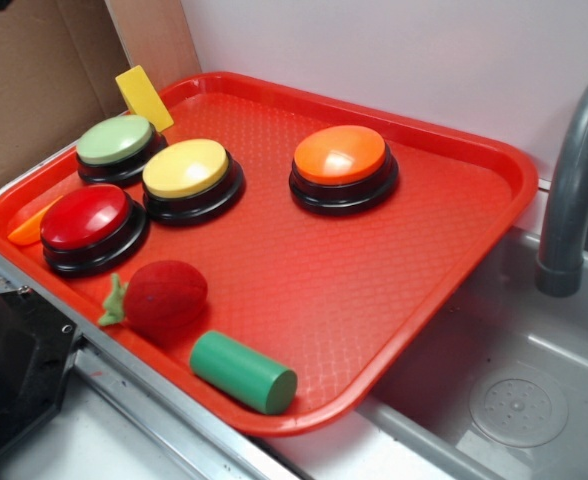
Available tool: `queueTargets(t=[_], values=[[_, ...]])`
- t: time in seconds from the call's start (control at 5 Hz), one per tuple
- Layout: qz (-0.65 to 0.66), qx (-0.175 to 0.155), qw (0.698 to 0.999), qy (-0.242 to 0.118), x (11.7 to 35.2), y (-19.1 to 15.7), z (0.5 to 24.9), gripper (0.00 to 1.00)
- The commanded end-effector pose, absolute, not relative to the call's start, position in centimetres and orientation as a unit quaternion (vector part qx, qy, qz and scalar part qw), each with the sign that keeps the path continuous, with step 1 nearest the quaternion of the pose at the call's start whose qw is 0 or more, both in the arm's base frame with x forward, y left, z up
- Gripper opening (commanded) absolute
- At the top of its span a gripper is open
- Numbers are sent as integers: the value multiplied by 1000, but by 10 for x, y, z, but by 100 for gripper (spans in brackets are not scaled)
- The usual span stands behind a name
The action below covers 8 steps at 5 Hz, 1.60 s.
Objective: Push the orange button.
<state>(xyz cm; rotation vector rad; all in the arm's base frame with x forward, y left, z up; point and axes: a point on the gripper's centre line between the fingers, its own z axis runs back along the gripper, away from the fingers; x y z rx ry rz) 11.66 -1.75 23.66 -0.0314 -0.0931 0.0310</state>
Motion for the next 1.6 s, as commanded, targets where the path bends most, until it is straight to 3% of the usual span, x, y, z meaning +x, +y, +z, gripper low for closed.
queueTargets(t=[0.0,0.2,0.4,0.6,0.8,1.0,1.2,1.4], values=[[15,-16,999,-47,117,-17,237,100],[35,7,999,-31,163,-23,211,100],[28,13,999,10,211,-32,190,100],[15,18,1000,15,252,-43,165,100],[-24,53,998,-18,285,-53,134,100],[-82,115,989,-50,297,-56,121,100],[-126,116,981,-93,298,-53,105,100],[-131,84,985,-80,301,-49,88,100]])
